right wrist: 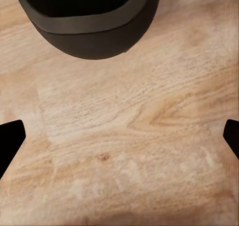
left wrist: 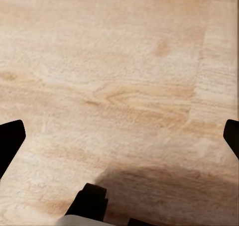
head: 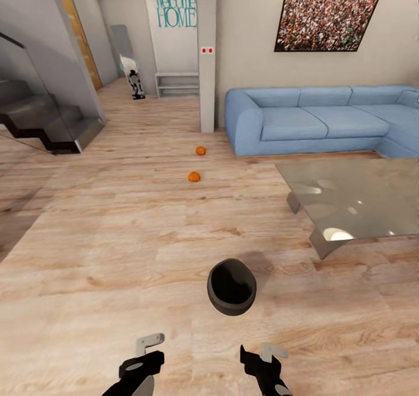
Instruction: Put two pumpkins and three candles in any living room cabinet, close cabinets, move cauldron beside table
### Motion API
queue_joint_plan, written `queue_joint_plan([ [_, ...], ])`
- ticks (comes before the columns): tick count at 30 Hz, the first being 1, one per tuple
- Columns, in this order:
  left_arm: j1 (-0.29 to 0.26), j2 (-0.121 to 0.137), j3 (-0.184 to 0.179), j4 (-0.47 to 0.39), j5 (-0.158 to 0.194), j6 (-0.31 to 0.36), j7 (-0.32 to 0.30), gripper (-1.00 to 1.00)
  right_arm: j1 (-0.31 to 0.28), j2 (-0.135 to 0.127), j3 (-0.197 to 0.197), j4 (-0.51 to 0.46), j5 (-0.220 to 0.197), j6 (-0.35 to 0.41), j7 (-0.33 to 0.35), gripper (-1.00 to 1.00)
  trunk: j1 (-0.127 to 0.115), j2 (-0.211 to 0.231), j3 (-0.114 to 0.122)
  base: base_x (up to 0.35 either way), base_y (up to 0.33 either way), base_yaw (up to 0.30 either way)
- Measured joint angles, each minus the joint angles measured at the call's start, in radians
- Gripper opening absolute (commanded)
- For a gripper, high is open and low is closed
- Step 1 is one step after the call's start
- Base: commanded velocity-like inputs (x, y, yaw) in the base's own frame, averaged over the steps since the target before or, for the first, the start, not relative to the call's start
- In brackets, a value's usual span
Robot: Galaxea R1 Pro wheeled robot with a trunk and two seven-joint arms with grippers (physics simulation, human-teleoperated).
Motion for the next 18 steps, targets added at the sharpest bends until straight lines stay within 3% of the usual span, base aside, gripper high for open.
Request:
queue_joint_plan([
  [10,0.0,0.001,0.001,0.0,0.001,0.0,0.0,1.0,0.0,0.002,0.001,0.0,0.002,-0.004,0.001,1.0,0.0,0.0,0.0,0.037,0.005,0.004],
  [18,0.0,0.0,0.001,0.0,0.001,0.0,0.0,1.0,0.0,0.003,0.001,0.001,0.005,-0.005,-0.009,1.0,0.0,0.0,0.007,0.17,0.054,0.19],
])
